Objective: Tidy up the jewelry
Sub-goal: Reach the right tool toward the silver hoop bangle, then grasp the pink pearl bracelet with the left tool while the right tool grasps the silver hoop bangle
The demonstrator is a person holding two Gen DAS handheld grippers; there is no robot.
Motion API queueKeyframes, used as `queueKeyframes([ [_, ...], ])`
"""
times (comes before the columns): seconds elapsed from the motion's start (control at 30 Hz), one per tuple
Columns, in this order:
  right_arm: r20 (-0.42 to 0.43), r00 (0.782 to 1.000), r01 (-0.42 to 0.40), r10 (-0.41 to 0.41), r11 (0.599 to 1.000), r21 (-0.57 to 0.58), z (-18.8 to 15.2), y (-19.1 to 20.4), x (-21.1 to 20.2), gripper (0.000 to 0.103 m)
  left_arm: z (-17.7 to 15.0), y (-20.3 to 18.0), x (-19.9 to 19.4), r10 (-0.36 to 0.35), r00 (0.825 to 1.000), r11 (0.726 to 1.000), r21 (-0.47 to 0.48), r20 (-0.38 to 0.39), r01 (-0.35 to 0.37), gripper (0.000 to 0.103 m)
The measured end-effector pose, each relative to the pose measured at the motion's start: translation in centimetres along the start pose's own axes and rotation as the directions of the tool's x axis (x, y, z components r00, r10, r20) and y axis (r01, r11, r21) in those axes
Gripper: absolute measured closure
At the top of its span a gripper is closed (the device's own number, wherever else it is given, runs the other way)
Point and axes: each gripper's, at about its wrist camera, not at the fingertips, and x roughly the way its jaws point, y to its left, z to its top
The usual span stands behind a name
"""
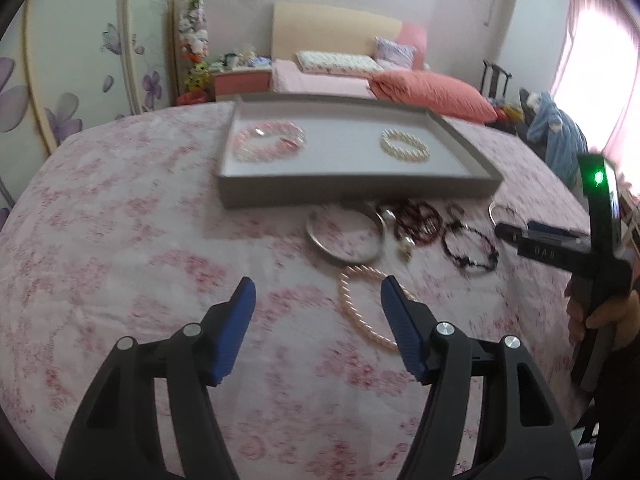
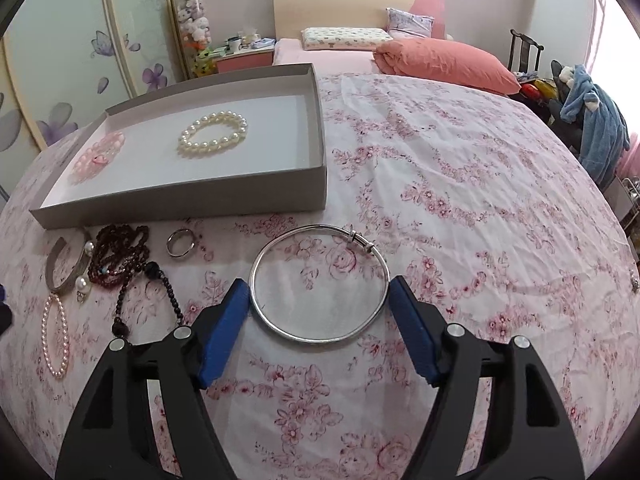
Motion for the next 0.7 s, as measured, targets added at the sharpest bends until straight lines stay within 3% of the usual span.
queueKeyframes([
  [0.17,0.0,1.0,0.0,0.0,1.0,0.0,0.0,0.0,0.1,0.031,-0.4,-1.8,2.2,0.025,0.998,0.999,0.037,-0.061,-0.023,0.056],
  [0.23,0.0,1.0,-0.001,0.001,1.0,0.001,0.0,0.0,0.1,0.031,-0.6,-2.1,3.0,0.039,0.996,0.998,0.047,-0.083,-0.035,0.07],
  [0.33,0.0,1.0,-0.001,0.001,1.0,-0.001,0.0,0.0,0.1,0.031,-0.9,-2.3,3.1,0.086,0.994,0.992,0.097,-0.065,-0.08,0.08],
  [0.53,-0.001,1.0,-0.027,0.027,0.999,-0.037,-0.6,1.0,-0.4,0.031,-0.7,1.1,2.9,0.154,0.986,0.987,0.063,-0.064,-0.15,0.081],
  [0.7,-0.002,0.999,-0.032,0.032,0.998,-0.046,-0.6,1.3,-0.3,0.03,-1.0,2.0,2.3,0.097,0.992,0.995,0.033,-0.079,-0.095,0.074],
])
